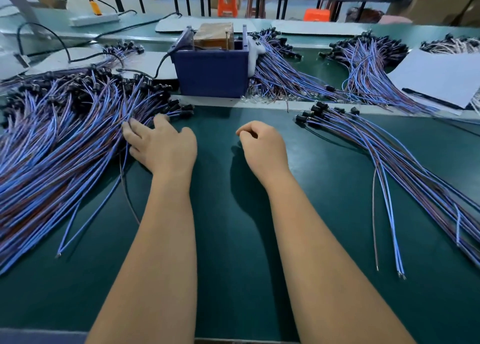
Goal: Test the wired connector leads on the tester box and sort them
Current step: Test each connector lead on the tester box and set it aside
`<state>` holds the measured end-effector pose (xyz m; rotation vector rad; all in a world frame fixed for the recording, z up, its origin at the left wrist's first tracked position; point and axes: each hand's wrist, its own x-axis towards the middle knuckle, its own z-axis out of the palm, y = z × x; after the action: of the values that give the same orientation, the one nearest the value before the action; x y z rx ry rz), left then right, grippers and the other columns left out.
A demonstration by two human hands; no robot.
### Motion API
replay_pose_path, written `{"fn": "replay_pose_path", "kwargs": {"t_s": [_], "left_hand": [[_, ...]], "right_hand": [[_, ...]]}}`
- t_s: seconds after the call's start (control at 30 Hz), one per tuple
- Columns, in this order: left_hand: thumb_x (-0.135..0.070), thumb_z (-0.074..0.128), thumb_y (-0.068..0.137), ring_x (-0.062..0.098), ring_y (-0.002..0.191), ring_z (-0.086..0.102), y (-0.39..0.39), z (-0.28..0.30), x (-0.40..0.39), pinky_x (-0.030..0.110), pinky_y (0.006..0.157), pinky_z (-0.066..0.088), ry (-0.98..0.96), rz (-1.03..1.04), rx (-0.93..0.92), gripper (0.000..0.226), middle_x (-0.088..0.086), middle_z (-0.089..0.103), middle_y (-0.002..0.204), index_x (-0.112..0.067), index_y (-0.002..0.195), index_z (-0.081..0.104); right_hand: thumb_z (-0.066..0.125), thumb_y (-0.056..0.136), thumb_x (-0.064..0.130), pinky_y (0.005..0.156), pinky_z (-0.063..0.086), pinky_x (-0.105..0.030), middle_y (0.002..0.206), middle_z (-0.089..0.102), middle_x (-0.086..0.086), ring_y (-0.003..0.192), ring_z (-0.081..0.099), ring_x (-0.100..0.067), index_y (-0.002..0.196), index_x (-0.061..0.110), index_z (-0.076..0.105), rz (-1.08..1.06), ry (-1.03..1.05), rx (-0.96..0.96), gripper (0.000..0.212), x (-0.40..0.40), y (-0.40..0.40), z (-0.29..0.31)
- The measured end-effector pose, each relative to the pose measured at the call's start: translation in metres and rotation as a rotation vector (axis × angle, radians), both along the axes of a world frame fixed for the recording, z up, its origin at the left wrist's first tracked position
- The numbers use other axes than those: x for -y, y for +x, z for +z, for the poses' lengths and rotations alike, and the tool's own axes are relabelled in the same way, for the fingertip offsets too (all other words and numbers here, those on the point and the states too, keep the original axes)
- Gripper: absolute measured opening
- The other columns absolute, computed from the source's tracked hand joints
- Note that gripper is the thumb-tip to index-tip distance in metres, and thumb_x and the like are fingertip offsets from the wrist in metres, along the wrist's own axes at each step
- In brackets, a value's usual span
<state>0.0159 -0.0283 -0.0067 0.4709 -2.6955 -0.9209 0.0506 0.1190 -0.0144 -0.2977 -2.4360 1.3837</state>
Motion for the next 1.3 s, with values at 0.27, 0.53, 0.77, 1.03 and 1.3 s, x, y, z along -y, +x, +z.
{"fn": "replay_pose_path", "kwargs": {"t_s": [0.27, 0.53, 0.77, 1.03, 1.3], "left_hand": [[-0.027, 0.048, 0.093, 0.040, 0.136, 0.025, -0.004, -0.002, 0.006, 0.050, 0.110, 0.022, -0.125, 0.022, 0.066, 0.057, 0.017, 0.029, 0.153, -0.013, 0.145, 0.032], [-0.027, 0.046, 0.096, 0.038, 0.127, 0.038, -0.008, -0.002, 0.007, 0.046, 0.102, 0.028, -0.240, -0.022, 0.127, 0.037, 0.014, 0.049, 0.136, -0.024, 0.133, 0.051], [-0.014, 0.049, 0.097, 0.037, 0.120, 0.036, -0.003, -0.005, 0.003, 0.038, 0.085, 0.034, -0.195, -0.051, -0.107, 0.028, 0.011, 0.049, 0.127, -0.023, 0.117, 0.067], [-0.009, 0.051, 0.088, 0.026, 0.100, 0.057, -0.005, -0.007, -0.001, 0.030, 0.065, 0.037, 0.028, -0.147, -0.211, 0.024, 0.001, 0.064, 0.105, -0.015, 0.107, 0.065], [0.000, 0.060, 0.089, 0.009, 0.076, 0.059, 0.008, 0.016, -0.030, 0.025, 0.079, 0.051, 1.031, -0.339, -0.553, 0.014, -0.001, 0.065, 0.082, -0.012, 0.089, 0.066]], "right_hand": [[0.047, 0.092, 0.014, 0.067, 0.041, -0.026, 0.086, 0.064, 0.009, 0.082, 0.057, -0.010, 0.091, 0.019, 0.068, 0.007, -0.019, 0.004, 0.022, -0.001, 0.001, 0.000], [0.047, 0.092, 0.014, 0.066, 0.042, -0.025, 0.085, 0.064, 0.010, 0.081, 0.057, -0.010, 0.093, 0.018, 0.069, 0.011, -0.017, 0.007, 0.023, 0.000, 0.001, 0.001], [0.047, 0.092, 0.014, 0.067, 0.044, -0.023, 0.089, 0.065, 0.009, 0.086, 0.058, -0.012, 0.093, 0.019, 0.069, 0.018, -0.020, 0.009, 0.023, 0.000, 0.002, 0.002], [0.047, 0.092, 0.014, 0.063, 0.043, -0.023, 0.078, 0.062, 0.014, 0.075, 0.056, -0.007, 0.088, 0.022, 0.067, 0.028, -0.041, 0.008, 0.021, -0.001, 0.002, 0.002], [0.043, 0.097, 0.010, 0.059, 0.047, -0.021, 0.070, 0.071, -0.004, 0.061, 0.062, -0.016, 0.088, 0.015, 0.062, 0.082, -0.477, -0.106, 0.022, 0.002, 0.007, 0.011]]}}
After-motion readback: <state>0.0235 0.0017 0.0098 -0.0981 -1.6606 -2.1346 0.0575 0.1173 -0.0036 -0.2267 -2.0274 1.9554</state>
